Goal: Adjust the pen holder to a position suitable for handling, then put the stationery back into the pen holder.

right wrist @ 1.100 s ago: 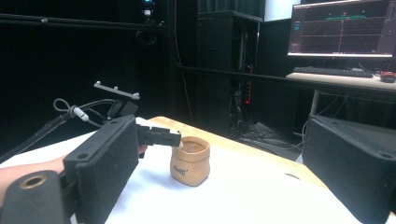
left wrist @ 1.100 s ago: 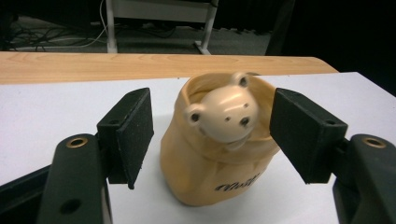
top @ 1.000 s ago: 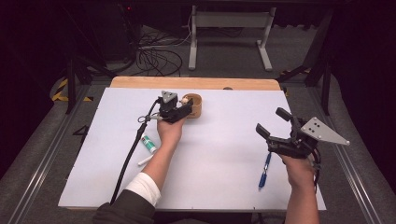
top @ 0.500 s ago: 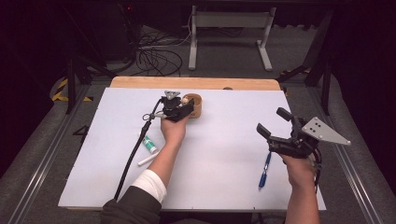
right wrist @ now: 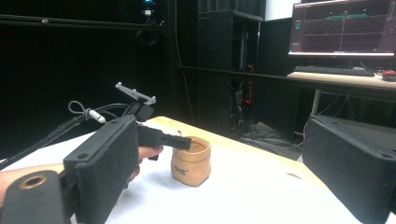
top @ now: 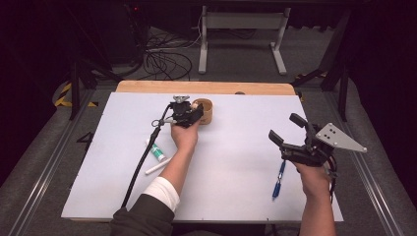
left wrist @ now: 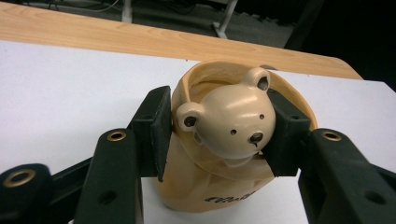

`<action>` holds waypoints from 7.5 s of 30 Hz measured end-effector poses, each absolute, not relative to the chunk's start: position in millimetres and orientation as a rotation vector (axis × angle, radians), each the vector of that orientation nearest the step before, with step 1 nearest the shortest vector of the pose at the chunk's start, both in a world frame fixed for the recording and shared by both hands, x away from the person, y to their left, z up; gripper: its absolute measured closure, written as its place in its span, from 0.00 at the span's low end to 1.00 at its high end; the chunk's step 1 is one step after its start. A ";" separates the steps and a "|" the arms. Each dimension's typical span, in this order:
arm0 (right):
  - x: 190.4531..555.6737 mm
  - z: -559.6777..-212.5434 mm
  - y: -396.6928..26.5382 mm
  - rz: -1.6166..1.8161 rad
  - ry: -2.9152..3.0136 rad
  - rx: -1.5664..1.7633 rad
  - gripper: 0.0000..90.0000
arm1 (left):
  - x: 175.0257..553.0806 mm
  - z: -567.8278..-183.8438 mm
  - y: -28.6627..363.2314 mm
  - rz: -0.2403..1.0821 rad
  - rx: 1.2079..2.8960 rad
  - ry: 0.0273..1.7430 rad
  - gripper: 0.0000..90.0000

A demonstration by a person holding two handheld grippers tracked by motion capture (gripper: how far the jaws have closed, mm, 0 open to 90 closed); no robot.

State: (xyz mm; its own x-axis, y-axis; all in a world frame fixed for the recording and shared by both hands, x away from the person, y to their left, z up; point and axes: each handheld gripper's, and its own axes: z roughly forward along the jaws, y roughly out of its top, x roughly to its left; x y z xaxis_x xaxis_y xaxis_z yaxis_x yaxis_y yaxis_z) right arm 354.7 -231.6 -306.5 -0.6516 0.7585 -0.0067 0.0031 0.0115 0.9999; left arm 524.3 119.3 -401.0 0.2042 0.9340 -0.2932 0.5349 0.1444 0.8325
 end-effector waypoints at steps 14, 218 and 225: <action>354.8 -306.6 -230.9 1.694 1.719 0.786 0.13 | 517.6 -391.6 125.6 0.477 1.624 1.395 0.71; 367.4 -322.0 -182.4 1.645 1.885 0.709 0.15 | 425.2 -421.7 193.4 0.311 2.372 0.833 0.78; 367.9 -322.5 -182.8 1.644 1.885 0.711 0.15 | 426.2 -422.1 194.3 0.281 2.360 0.850 0.80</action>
